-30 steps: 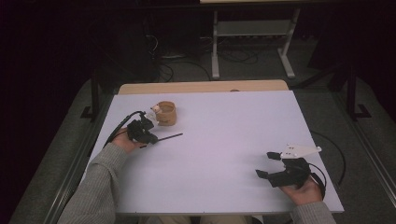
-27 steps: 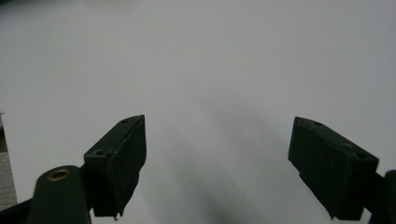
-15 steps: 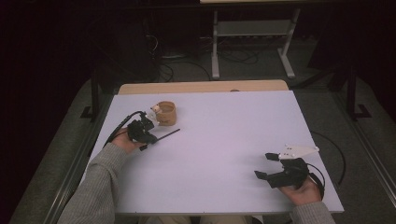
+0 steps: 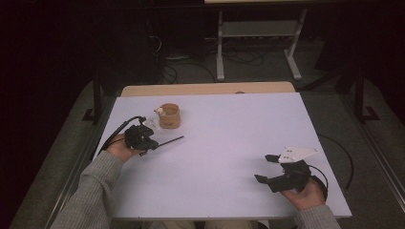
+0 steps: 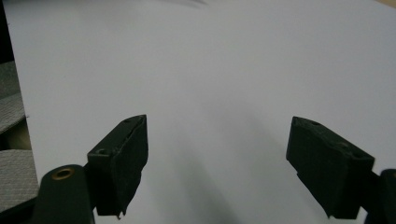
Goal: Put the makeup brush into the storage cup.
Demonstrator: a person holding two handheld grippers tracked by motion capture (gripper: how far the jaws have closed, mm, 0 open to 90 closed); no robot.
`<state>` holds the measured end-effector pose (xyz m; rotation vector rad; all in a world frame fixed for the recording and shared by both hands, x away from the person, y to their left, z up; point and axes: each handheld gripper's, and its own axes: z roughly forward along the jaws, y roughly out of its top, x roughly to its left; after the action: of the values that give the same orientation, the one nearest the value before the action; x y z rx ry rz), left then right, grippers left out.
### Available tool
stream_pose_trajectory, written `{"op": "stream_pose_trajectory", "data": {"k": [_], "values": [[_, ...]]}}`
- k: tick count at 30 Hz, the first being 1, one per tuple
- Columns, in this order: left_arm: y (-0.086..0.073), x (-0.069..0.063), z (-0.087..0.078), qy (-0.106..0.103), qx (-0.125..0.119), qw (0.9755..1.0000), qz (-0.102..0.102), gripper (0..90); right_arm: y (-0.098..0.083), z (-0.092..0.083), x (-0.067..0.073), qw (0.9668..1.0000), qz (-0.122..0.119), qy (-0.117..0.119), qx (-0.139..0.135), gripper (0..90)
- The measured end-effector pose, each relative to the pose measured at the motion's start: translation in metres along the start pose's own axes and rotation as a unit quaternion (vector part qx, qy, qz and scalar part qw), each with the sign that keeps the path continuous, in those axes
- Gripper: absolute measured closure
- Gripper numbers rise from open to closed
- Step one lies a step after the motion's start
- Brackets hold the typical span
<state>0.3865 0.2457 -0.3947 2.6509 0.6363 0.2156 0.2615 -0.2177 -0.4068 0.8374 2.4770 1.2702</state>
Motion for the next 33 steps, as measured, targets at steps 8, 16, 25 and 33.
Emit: {"op": "stream_pose_trajectory", "data": {"k": [8, 16, 25, 33], "values": [[0.001, -0.016, -0.013, -0.001, 0.000, 0.9994, 0.035, 85.9, 0.021, 0.009, 0.008, 0.9994, -0.025, 0.016, 0.017, 19.7], [0.009, -0.034, -0.035, 0.002, -0.022, 0.9969, 0.076, 85.9, 0.049, 0.015, 0.016, 0.9972, -0.058, 0.033, 0.033, 20.3], [0.021, -0.062, -0.053, -0.012, -0.042, 0.9915, 0.122, 85.9, 0.089, 0.024, 0.023, 0.9916, -0.100, 0.067, 0.047, 21.6], [0.030, -0.083, -0.060, -0.023, -0.056, 0.9860, 0.155, 85.9, 0.122, 0.036, 0.032, 0.9832, -0.140, 0.098, 0.064, 24.9]]}}
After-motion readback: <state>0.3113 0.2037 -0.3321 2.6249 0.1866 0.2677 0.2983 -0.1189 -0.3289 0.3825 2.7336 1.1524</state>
